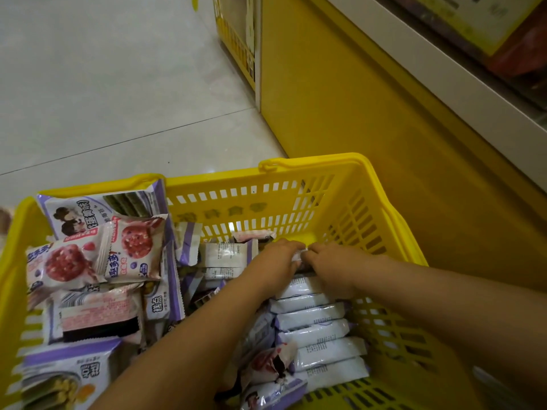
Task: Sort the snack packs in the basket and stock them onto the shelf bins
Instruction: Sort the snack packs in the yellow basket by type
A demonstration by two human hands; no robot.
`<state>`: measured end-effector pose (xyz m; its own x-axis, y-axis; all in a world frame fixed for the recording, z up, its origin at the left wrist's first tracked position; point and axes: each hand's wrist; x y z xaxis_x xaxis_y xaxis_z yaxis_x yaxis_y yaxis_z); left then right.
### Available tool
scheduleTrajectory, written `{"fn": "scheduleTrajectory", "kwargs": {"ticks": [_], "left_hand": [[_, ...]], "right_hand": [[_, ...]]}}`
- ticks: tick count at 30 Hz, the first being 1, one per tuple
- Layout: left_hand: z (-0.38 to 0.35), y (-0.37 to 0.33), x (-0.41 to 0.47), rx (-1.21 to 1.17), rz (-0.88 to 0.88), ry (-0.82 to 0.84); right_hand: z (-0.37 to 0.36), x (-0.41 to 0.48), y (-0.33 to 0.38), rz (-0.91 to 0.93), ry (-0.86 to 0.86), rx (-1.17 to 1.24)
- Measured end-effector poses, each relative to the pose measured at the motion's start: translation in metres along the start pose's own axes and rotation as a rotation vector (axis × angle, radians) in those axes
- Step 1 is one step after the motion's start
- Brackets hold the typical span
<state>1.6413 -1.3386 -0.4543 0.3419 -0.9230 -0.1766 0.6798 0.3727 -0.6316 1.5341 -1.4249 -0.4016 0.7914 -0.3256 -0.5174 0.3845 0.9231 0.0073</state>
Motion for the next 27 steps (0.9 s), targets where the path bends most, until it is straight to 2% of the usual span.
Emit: {"fn": "scheduleTrajectory", "kwargs": {"ticks": [3, 7, 13, 17, 19, 23, 27], "left_hand": [[0.019, -0.008, -0.012, 0.171, -0.086, -0.001], [0.066, -0.023, -0.027, 0.387, -0.217, -0.106], [0.156, -0.030, -0.062, 0.582, -0.397, -0.258], [0.208, -0.003, -0.093, 0.717, -0.384, -0.290], [0.225, 0.014, -0.112, 0.666, -0.345, -0.315], [0.234, 0.051, -0.141, 0.598, -0.240, -0.335], [0.224, 0.069, -0.142, 0.525, -0.194, -0.279]], "right_hand": [[0.011, 0.007, -0.002, 0.030, -0.010, -0.022], [0.033, 0.002, -0.003, 0.013, -0.048, 0.035], [0.095, 0.001, 0.033, 0.046, -0.400, 0.435], [0.130, 0.012, 0.076, 0.055, -0.499, 0.747], [0.138, 0.021, 0.098, 0.008, -0.477, 0.873], [0.140, 0.036, 0.132, -0.192, -0.278, 1.149], [0.130, 0.044, 0.152, -0.300, -0.233, 1.328]]}}
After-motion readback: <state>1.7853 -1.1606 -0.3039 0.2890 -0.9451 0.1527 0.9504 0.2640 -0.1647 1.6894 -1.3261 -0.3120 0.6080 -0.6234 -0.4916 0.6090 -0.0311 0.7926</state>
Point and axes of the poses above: each hand's wrist, its own x-axis towards the middle knuckle, its own z-axis out of the back of the hand, y = z × x, and after that the axes turned 15 degrees about -y, right-handed
